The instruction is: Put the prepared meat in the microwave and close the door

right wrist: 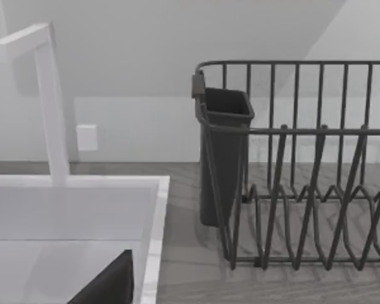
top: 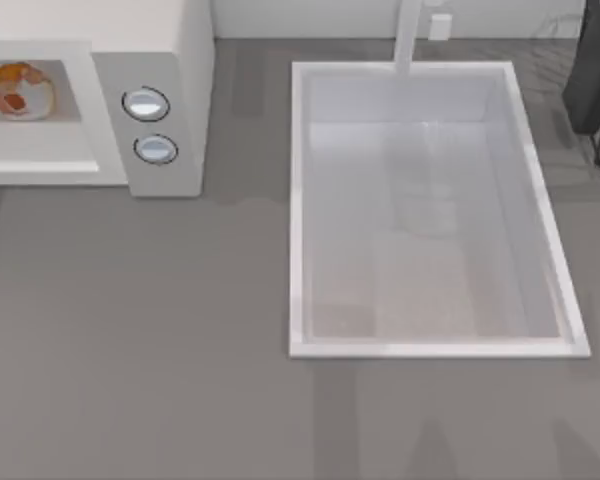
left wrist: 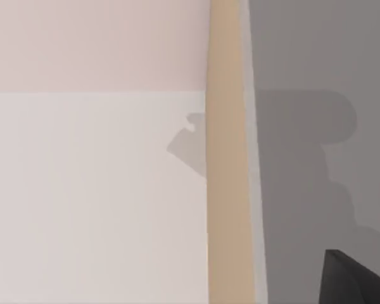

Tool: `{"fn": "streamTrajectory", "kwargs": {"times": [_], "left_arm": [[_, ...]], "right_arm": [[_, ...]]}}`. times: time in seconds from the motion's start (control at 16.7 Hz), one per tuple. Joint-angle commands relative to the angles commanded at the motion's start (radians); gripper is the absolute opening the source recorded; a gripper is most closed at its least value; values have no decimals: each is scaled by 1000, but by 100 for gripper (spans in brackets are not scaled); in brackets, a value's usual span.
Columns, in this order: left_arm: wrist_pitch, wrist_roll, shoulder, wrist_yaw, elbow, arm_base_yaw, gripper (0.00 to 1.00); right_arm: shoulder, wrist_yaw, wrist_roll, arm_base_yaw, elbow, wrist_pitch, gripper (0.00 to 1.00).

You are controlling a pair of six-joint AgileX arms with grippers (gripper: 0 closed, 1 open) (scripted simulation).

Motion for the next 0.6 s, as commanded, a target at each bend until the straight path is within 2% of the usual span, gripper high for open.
{"fn": "streamTrajectory", "kwargs": {"times": [0.36, 0.6], "left_arm": [[12, -3, -2, 0, -15, -3, 0], [68, -65, -105, -29, -129, -65, 0]], "right_arm": [[0, 0, 0, 0, 0, 0, 100], [0, 0, 0, 0, 0, 0, 100]]}}
